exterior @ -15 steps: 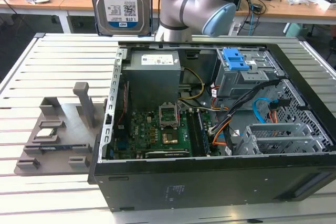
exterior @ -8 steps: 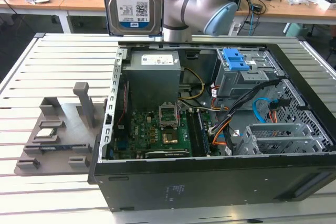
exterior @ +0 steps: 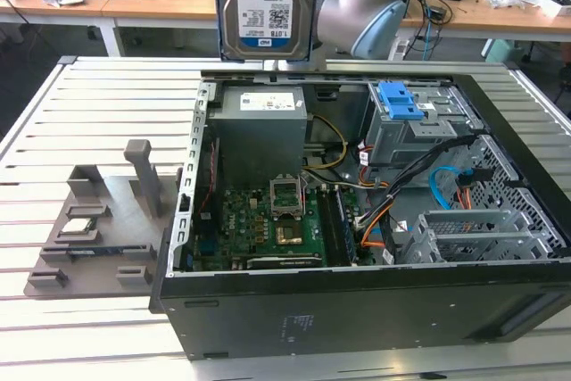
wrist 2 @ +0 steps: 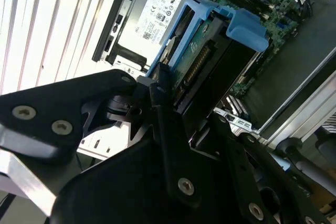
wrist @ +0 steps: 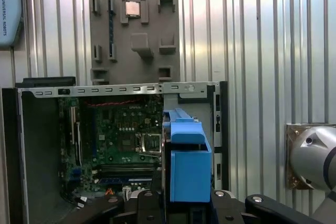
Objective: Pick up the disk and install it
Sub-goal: 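Pick up the disk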
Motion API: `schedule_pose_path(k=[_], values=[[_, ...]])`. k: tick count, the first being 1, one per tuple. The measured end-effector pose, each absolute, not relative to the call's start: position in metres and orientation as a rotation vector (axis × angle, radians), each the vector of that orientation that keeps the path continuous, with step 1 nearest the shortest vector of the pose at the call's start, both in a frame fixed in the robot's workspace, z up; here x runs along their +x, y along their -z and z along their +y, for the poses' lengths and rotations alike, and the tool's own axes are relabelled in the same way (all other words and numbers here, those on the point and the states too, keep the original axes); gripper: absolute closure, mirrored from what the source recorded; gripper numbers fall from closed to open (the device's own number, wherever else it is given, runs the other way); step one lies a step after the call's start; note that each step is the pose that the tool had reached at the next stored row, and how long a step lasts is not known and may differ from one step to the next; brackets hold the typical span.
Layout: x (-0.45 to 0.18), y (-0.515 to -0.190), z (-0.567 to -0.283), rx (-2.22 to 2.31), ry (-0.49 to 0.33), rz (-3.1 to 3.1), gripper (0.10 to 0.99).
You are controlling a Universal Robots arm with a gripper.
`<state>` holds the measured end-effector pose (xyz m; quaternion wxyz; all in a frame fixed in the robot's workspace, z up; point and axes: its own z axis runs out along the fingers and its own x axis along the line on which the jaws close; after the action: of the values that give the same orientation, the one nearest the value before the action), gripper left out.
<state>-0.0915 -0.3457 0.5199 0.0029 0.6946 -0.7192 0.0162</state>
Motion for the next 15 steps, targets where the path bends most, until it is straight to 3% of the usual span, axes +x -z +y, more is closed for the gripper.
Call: schedule_pose_path(k=[15], values=[[-0.027, -0.520, -0.345, 2.178, -0.051, -2.255, 0.729]])
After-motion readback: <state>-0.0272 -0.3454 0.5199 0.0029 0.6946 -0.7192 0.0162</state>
